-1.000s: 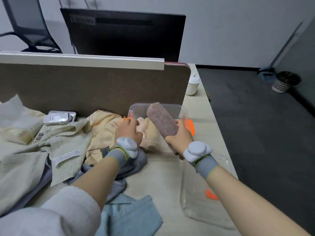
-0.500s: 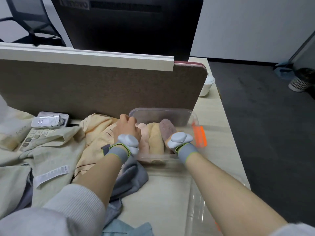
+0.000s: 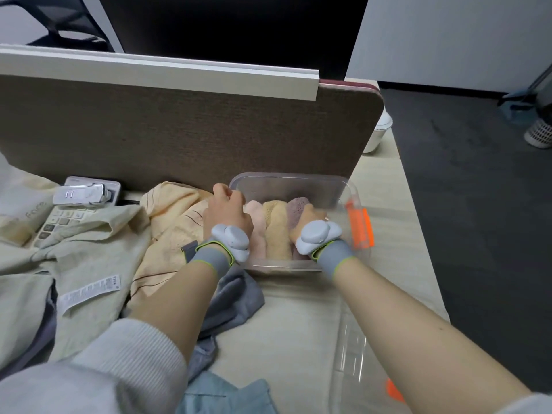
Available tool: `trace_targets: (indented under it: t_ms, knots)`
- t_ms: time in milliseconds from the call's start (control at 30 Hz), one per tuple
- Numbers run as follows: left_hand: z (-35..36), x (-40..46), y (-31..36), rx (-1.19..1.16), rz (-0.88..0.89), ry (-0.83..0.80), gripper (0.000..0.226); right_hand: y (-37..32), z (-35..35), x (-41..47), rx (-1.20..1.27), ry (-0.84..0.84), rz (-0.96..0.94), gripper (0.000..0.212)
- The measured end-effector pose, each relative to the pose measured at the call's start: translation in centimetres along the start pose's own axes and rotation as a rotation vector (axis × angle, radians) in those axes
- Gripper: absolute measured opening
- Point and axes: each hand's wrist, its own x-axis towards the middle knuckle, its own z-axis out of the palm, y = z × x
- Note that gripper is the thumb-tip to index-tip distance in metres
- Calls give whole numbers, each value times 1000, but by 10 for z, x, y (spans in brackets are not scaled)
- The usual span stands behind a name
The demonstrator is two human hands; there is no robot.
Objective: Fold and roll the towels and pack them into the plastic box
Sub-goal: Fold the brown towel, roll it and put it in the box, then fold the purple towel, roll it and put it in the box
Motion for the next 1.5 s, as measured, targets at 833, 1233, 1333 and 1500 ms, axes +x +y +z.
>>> trace_targets:
  t_ms: [833,1233,1333,1500]
  knots:
    - [-64,-115,-108,-14,-259,22,31,-71,11,-125,264,91,-490,33]
    - [-90,-193,-277,48,-479,-81,31,-167,114,-193,227,-96,-569,30]
    - [-90,-197,-313,70,-430,-85,28,-192,150,-203,208,-119,-543,27]
    - [-90,-193,-359,137,-289,-25,40,-224,192,-211,164,-99,-510,35]
